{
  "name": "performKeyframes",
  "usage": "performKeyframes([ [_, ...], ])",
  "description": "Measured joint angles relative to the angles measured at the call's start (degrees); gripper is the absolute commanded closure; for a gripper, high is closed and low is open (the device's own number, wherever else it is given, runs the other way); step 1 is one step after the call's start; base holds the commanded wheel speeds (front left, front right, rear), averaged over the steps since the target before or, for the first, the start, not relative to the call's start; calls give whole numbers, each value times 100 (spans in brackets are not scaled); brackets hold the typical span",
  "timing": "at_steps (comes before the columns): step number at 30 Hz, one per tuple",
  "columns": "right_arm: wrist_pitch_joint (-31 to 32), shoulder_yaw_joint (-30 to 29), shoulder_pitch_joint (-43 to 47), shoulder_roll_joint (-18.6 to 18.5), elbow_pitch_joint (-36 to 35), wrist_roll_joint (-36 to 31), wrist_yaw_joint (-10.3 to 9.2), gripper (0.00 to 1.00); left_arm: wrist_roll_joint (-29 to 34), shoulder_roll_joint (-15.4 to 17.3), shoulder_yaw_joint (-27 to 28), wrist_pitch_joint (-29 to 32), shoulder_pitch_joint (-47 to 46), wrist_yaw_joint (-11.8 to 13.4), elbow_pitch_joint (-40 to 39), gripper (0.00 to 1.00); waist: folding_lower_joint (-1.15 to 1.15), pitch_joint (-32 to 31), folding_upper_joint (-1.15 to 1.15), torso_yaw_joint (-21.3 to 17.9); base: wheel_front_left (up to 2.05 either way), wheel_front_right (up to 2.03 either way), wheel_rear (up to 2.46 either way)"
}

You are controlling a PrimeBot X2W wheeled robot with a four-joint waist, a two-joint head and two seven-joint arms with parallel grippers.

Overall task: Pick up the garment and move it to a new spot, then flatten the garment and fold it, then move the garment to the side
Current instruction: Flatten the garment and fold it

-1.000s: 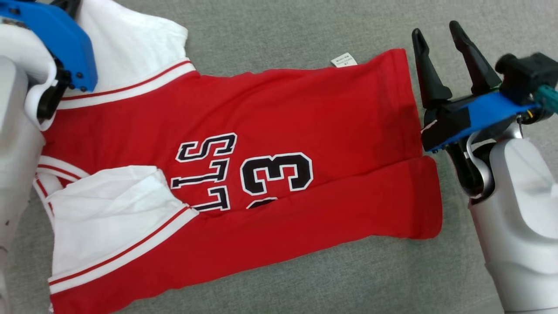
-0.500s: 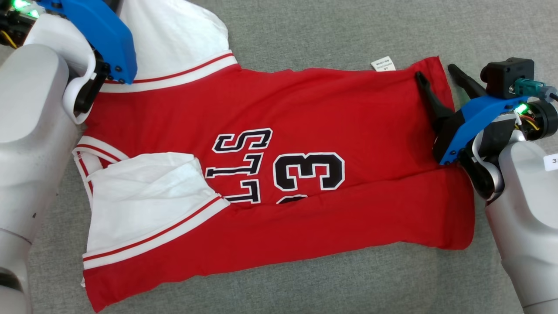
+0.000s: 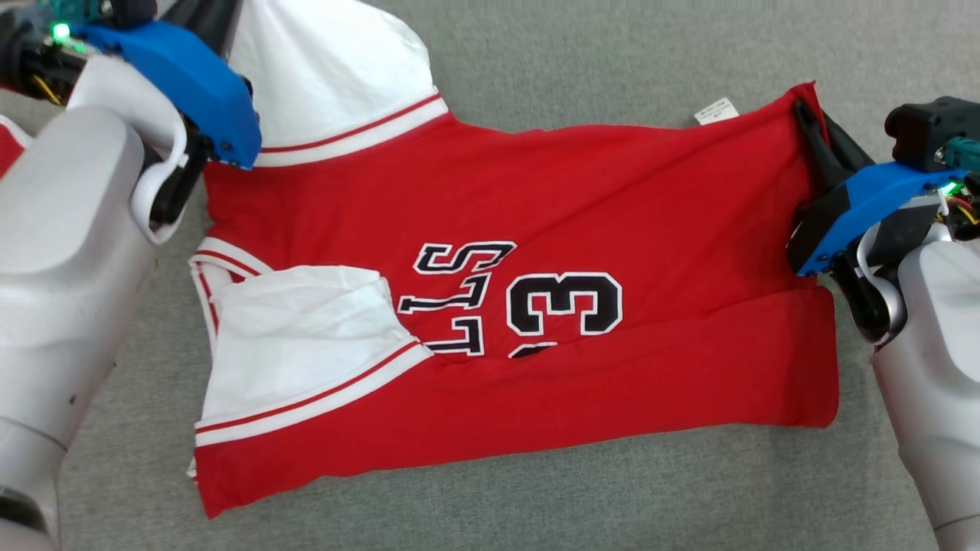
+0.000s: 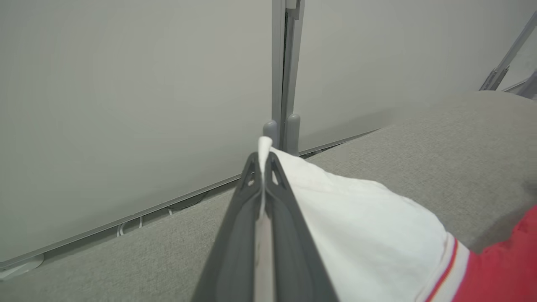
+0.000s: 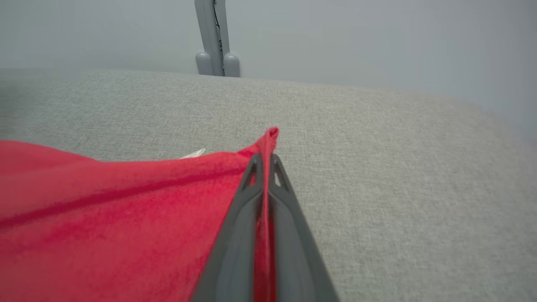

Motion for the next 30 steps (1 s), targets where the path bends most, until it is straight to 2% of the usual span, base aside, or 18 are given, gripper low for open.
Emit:
performKeyframes([
  [7,-502,-71,371,20,205,-24,0,100,-153,137,-43,-475,741,16,-567,100,0,-471,0,182,0,0,0],
  [10,-722,-124,619,12,242,-21,0,100,-226,266,-29,-620,1188,146,-968,100,0,-647,0,247,0,0,0],
  [14,-967,-183,933,14,302,-22,0,100,-328,460,5,-716,1830,442,-1680,100,0,-830,0,319,0,0,0],
  [21,-1304,-244,1272,68,302,10,0,100,-501,861,49,-790,3077,1122,-2969,100,0,-1028,0,382,0,0,0],
  [30,-1457,-460,1823,172,37,-14,0,100,-712,1074,-8,-816,4199,1719,-3998,100,0,-1192,0,532,0,0,0],
])
